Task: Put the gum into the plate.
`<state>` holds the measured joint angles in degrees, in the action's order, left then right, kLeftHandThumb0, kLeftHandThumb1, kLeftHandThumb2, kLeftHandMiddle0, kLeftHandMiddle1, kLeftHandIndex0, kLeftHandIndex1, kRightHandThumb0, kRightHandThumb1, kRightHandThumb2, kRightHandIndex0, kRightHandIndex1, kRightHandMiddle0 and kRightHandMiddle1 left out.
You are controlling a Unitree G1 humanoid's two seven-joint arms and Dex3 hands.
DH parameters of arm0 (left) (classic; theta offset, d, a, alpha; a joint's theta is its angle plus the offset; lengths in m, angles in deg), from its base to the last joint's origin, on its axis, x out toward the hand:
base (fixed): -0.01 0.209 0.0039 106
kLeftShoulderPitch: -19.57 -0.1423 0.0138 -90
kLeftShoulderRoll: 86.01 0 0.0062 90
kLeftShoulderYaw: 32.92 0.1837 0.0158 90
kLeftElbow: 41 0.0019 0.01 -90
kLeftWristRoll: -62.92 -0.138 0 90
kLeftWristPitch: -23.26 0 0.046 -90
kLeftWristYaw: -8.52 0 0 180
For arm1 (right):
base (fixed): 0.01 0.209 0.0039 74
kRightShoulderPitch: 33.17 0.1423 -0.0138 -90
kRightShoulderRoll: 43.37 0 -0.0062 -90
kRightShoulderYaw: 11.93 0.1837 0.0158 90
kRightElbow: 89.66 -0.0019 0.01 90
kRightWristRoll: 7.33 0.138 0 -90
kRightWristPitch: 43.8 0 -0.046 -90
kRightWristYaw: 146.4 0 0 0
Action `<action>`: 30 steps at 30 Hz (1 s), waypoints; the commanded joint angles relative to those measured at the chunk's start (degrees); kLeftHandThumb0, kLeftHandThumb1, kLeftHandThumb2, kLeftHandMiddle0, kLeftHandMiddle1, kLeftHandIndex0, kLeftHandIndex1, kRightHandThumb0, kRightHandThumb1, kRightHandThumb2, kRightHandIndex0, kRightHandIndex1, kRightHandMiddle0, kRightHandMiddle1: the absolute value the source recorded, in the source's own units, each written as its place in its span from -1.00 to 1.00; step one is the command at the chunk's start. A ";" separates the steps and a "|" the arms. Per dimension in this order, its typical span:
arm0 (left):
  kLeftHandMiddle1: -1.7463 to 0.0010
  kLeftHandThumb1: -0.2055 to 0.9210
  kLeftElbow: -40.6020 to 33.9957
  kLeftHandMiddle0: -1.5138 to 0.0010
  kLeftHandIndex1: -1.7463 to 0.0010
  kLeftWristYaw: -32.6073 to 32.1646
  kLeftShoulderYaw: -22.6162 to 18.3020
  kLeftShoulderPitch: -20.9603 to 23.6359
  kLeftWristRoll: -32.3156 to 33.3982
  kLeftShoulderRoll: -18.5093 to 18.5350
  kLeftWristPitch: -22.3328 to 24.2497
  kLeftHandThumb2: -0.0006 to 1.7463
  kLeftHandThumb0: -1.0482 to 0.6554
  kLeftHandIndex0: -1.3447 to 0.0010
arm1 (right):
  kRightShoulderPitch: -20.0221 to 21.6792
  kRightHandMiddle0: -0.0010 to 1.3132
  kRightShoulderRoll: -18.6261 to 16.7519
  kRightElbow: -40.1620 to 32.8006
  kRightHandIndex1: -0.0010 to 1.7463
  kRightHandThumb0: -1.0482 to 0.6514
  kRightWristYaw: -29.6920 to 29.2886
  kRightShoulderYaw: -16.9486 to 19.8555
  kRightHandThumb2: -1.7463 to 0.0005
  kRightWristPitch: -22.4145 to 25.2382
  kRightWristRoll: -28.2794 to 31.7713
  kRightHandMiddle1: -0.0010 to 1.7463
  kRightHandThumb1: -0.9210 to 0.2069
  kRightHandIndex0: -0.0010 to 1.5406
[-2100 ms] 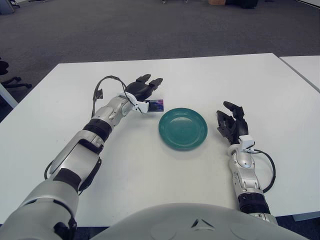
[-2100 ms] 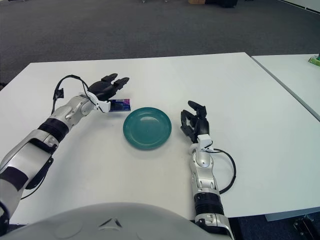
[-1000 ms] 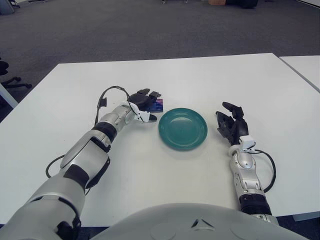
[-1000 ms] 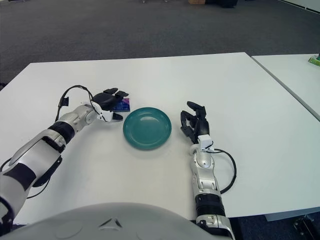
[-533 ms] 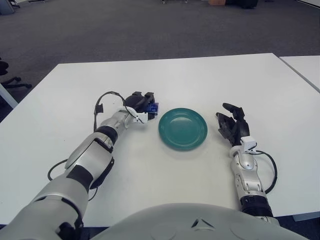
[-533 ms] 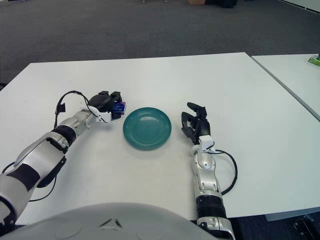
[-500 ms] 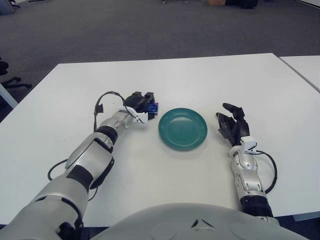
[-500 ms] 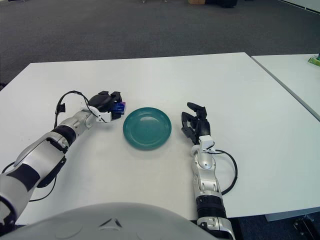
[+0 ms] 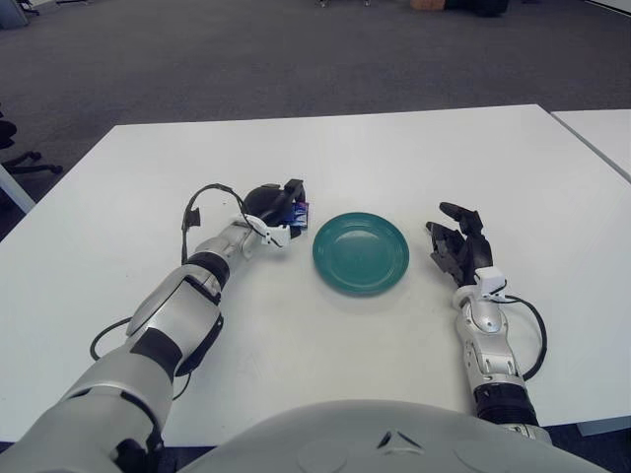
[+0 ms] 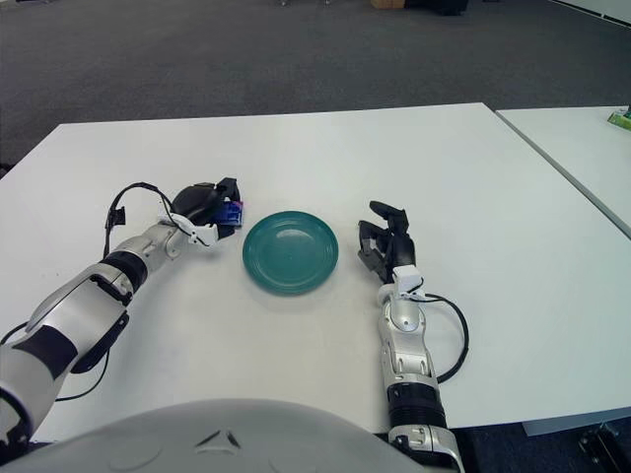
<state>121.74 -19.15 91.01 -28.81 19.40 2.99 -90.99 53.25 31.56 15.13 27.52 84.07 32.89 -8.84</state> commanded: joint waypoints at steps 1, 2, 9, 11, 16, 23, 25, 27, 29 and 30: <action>-1.00 0.06 0.47 -0.49 -1.00 -0.79 -0.29 0.08 0.15 1.11 -0.50 0.39 -0.30 0.18 | -2.56 -0.84 -0.22 4.11 -0.22 -0.27 -0.11 0.23 0.21 4.11 0.22 0.17 -0.88 -0.52; -1.00 0.06 0.57 -0.49 -1.00 -0.72 -0.34 0.17 0.21 1.05 -0.47 0.39 -0.30 0.18 | -2.28 -0.84 -0.16 4.44 -0.22 -0.27 -0.12 0.28 0.21 4.07 0.24 0.17 -0.88 -0.52; -1.00 0.05 0.78 -0.52 -1.00 -1.16 -0.78 0.43 0.59 1.27 -1.12 0.40 -0.30 0.17 | -1.17 -0.83 -0.22 6.07 -0.22 -0.26 -0.38 0.56 0.21 3.21 0.50 0.17 -0.87 -0.49; -1.00 0.05 0.79 -0.53 -1.00 -1.55 -0.65 0.54 0.38 1.41 -1.07 0.40 -0.30 0.17 | -0.87 -0.83 -0.25 6.46 -0.22 -0.26 -0.37 0.64 0.21 3.17 0.60 0.17 -0.87 -0.49; -1.00 0.05 -0.64 -0.53 -1.00 -2.75 -0.62 1.98 0.01 2.40 -1.60 0.40 -0.30 0.17 | -0.37 -0.83 -0.37 6.90 -0.18 -0.26 -0.51 0.68 0.21 3.08 0.62 0.18 -0.86 -0.51; -1.00 0.05 -5.63 -0.54 -1.00 -3.56 -2.12 4.10 0.89 4.38 -4.28 0.40 -0.30 0.17 | -0.12 -0.83 -0.22 7.06 -0.15 -0.27 -1.04 0.31 0.22 3.20 -0.07 0.19 -0.87 -0.54; -1.00 0.05 -8.03 -0.54 -1.00 -3.66 -2.95 4.21 1.29 5.32 -5.51 0.41 -0.30 0.17 | -0.10 -0.83 -0.22 7.12 -0.17 -0.27 -1.18 0.17 0.22 3.15 -0.26 0.20 -0.88 -0.54; -1.00 0.04 -9.74 -0.54 -1.00 -3.75 -3.71 4.23 1.47 6.07 -6.48 0.41 -0.30 0.17 | -0.01 -0.83 -0.52 7.22 -0.19 -0.27 -1.53 -0.02 0.22 2.97 -0.41 0.20 -0.88 -0.53; -1.00 0.04 -10.83 -0.54 -1.00 -3.86 -4.35 4.23 1.58 6.40 -7.08 0.41 -0.30 0.16 | 0.08 -0.83 -0.79 7.26 -0.20 -0.27 -1.78 -0.16 0.22 2.84 -0.46 0.19 -0.88 -0.53; -1.00 0.04 -11.27 -0.54 -1.00 -3.82 -4.63 4.22 1.67 6.51 -7.30 0.41 -0.31 0.16 | 0.12 -0.83 -0.87 7.26 -0.21 -0.27 -1.90 -0.22 0.22 2.83 -0.49 0.19 -0.88 -0.52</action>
<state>112.21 -22.23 87.71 -26.12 20.21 8.26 -97.52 55.81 31.62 18.30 26.00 84.10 32.30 -9.16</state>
